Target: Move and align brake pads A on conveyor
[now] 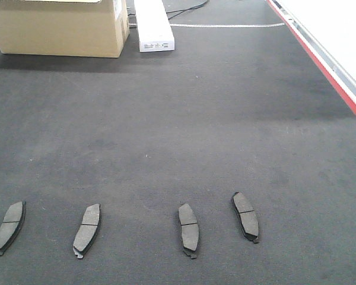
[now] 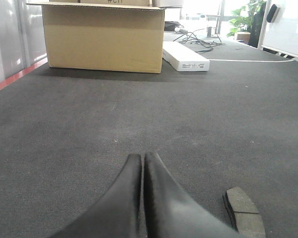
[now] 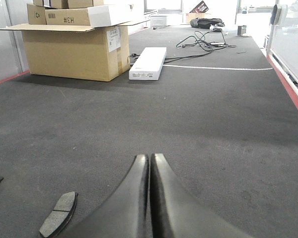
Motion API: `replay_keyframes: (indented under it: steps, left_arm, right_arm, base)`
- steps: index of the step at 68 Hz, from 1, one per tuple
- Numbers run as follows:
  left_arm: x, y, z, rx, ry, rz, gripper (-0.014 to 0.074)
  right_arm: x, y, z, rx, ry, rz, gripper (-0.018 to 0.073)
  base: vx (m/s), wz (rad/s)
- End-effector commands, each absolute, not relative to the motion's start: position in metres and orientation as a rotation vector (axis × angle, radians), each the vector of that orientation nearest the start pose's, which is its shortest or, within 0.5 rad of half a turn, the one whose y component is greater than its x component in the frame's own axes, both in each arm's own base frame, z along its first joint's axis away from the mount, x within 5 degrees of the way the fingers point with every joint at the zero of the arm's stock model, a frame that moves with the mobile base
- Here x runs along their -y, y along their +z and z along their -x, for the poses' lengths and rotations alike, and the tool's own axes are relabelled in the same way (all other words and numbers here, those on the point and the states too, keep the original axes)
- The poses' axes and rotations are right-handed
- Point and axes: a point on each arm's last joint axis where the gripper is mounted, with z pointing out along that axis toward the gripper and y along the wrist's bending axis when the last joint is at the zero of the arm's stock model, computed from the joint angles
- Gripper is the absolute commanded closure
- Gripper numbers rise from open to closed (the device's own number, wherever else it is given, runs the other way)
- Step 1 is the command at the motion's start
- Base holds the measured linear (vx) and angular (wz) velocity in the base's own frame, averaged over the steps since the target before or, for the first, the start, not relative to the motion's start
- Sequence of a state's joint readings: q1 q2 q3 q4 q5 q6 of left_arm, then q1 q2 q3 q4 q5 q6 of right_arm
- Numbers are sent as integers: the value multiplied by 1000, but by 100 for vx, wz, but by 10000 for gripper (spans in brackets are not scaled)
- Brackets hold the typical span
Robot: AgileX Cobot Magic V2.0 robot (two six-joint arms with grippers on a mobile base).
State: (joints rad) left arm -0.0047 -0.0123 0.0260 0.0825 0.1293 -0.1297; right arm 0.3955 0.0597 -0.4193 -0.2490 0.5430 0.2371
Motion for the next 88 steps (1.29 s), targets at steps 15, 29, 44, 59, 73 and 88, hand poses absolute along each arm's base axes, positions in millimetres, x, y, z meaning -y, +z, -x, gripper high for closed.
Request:
replay_keyframes:
  steps: [15,29,44,59,73,88]
  left_arm:
    - [0,194,-56,-1562,-41,34,602]
    - [0,194,-56,-1562,-41,34,602]
    - [0,194,-56,-1562,-41,34,602]
    - [0,194,-56,-1562,-41,34,602]
    - [0,194,-56,-1562,-41,34,602]
    - [0,194,-56,-1562,-41,34,602]
  right_arm:
    - [0,312,-30,-1560,180,194,571]
    - [2,292,-39,-1576,28,19,571]
    - [5,262,-46,-1554,-81,-60,571]
    - [5,225,-51,-1519,-131,-13,571]
    - [4,204,-56,-1471,-110,-13,571]
    - [4,205,-56,-1458,-118,-5,571]
  base:
    - [0,0]
    - [0,0]
    - [0,0]
    - [0,0]
    - [0,0]
    - [0,0]
